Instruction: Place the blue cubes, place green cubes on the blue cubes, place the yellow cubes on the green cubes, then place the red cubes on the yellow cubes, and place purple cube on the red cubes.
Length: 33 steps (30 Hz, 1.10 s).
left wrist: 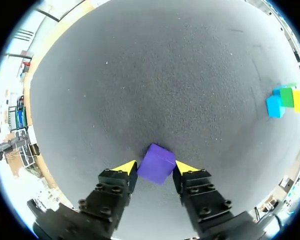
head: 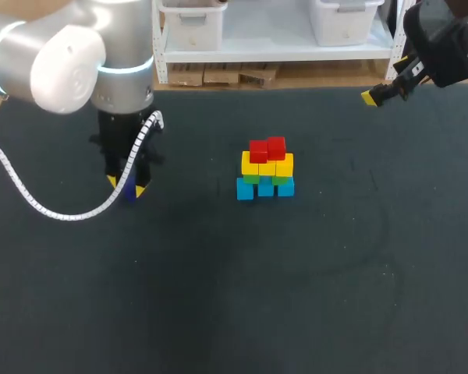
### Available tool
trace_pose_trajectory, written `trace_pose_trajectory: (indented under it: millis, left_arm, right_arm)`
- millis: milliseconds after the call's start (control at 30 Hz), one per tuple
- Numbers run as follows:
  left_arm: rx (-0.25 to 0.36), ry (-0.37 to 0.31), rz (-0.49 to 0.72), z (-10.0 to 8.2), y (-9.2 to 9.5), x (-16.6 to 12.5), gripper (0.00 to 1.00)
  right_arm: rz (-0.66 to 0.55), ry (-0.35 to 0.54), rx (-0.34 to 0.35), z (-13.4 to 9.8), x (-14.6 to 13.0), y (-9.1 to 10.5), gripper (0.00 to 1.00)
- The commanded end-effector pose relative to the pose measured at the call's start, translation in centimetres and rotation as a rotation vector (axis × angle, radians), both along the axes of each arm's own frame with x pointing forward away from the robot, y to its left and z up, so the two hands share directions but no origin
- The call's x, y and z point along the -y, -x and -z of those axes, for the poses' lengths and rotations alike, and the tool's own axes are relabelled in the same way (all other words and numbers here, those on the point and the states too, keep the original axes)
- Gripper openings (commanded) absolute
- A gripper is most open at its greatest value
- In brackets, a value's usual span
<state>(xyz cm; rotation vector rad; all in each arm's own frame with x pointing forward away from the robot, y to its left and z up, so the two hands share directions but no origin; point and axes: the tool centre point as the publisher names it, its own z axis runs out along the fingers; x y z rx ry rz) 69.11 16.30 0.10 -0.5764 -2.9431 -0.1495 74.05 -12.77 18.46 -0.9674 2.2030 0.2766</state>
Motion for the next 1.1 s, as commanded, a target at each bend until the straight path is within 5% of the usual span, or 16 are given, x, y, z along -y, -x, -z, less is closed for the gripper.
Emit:
trace_pose_trajectory:
  millis: [33,100,433,800,1100]
  left_arm:
    - [0.001,-0.001,0.011,0.0,-0.3,0.2,0.20]
    - [0.015,-0.002,0.028,-0.2,0.0,0.4,0.00]
    - [0.070,-0.038,0.207,-3.2,1.2,3.1,0.00]
    - [0.177,0.052,0.519,-11.2,1.4,6.5,0.00]
    - [0.176,0.078,0.803,-15.6,-0.1,10.5,0.00]
  right_arm:
    - [0.002,0.001,0.001,0.0,0.0,0.1,1.00]
    - [0.002,0.001,0.001,0.0,0.0,0.1,1.00]
    - [0.002,0.001,0.001,0.0,0.0,0.1,1.00]
    - [0.002,0.001,0.001,0.0,0.0,0.1,1.00]
    - [0.002,0.001,0.001,0.0,0.0,0.1,1.00]
